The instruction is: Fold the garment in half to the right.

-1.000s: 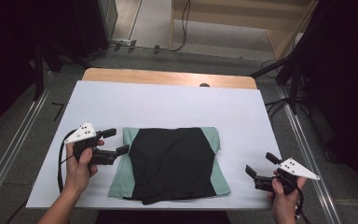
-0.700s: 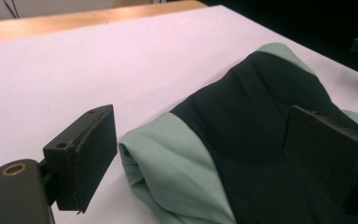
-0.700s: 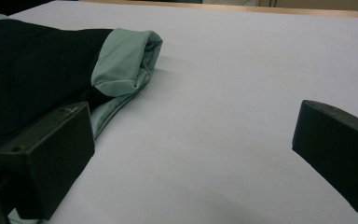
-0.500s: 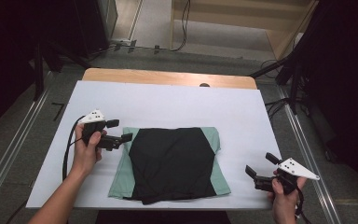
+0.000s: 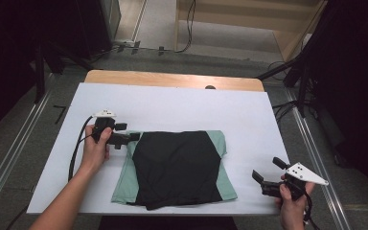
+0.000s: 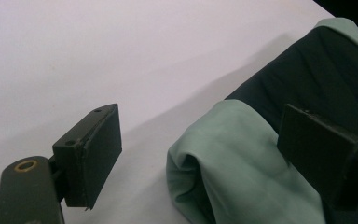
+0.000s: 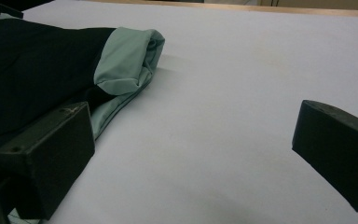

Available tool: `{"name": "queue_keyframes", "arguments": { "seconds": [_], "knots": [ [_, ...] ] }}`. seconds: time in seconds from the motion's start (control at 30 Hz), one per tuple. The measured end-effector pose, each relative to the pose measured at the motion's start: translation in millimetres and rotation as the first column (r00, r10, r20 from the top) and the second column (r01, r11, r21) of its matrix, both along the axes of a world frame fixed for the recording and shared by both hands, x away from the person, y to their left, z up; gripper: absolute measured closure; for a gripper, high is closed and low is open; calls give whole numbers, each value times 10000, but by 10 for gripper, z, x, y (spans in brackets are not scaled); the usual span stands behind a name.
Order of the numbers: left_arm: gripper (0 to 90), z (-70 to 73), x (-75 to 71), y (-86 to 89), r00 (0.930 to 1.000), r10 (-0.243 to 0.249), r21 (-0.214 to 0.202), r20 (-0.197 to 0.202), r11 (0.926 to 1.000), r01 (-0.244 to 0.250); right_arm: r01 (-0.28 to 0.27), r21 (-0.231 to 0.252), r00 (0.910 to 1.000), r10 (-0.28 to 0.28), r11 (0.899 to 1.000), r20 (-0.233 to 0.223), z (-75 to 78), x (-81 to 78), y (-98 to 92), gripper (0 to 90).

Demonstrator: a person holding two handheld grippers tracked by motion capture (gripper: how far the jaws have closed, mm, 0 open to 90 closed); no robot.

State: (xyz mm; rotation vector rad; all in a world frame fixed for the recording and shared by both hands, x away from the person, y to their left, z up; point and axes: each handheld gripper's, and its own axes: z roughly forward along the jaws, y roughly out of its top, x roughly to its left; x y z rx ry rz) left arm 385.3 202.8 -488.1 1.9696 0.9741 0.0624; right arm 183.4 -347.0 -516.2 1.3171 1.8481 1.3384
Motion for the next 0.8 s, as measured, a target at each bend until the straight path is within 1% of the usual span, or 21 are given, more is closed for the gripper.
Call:
{"name": "queue_keyframes", "arguments": {
  "seconds": [0.1, 0.13, 0.23, 0.3, 0.37, 0.47, 0.53, 0.6, 0.67, 0.73, 0.8],
  "knots": [
    [137, -17, 36, 2, 9994, 63, -28, -327, 10000, -64, -29, -8, 10000, 29, 10000, -9, -3, 7, 7, 0],
    [137, -21, 48, 2, 9991, 1, -83, -421, 10000, -5, -28, -5, 10000, 28, 10000, -22, -3, 8, 11, 0],
    [138, -40, 69, -7, 9980, -40, -171, -623, 9998, 29, -46, -31, 10000, 46, 10000, -31, -5, 14, 19, 0],
    [139, -61, 78, -19, 9969, -68, -143, -778, 9999, 57, -47, -58, 10000, 47, 10000, -29, -6, 16, 20, 0],
    [140, -80, 79, -34, 9948, -189, -196, -1003, 9997, 171, -46, -60, 10000, 46, 10000, -35, -7, 15, 23, 0],
    [161, -99, 74, -60, 9915, -403, -233, -1234, 9990, 377, -40, -60, 10000, 39, 10000, -49, -9, 14, 25, 0],
    [194, -112, 73, -71, 9878, -582, -390, -1447, 9978, 531, -49, -75, 10000, 49, 10000, -53, -10, 15, 25, 0],
    [245, -127, 71, -86, 9832, -766, -401, -1654, 9967, 709, -45, -72, 10000, 45, 10000, -55, -11, 17, 27, 0],
    [265, -142, 74, -88, 9804, -837, -432, -1781, 9961, 771, -40, -72, 10000, 39, 10000, -74, -12, 18, 29, 0],
    [328, -156, 78, -95, 9764, -827, -528, -1996, 9959, 735, -36, -76, 10000, 35, 10000, -63, -11, 18, 28, 0],
    [412, -154, 73, -105, 9732, -941, -630, -2097, 9946, 826, -41, -92, 10000, 41, 9999, -58, -9, 16, 28, 0]
  ]
}}
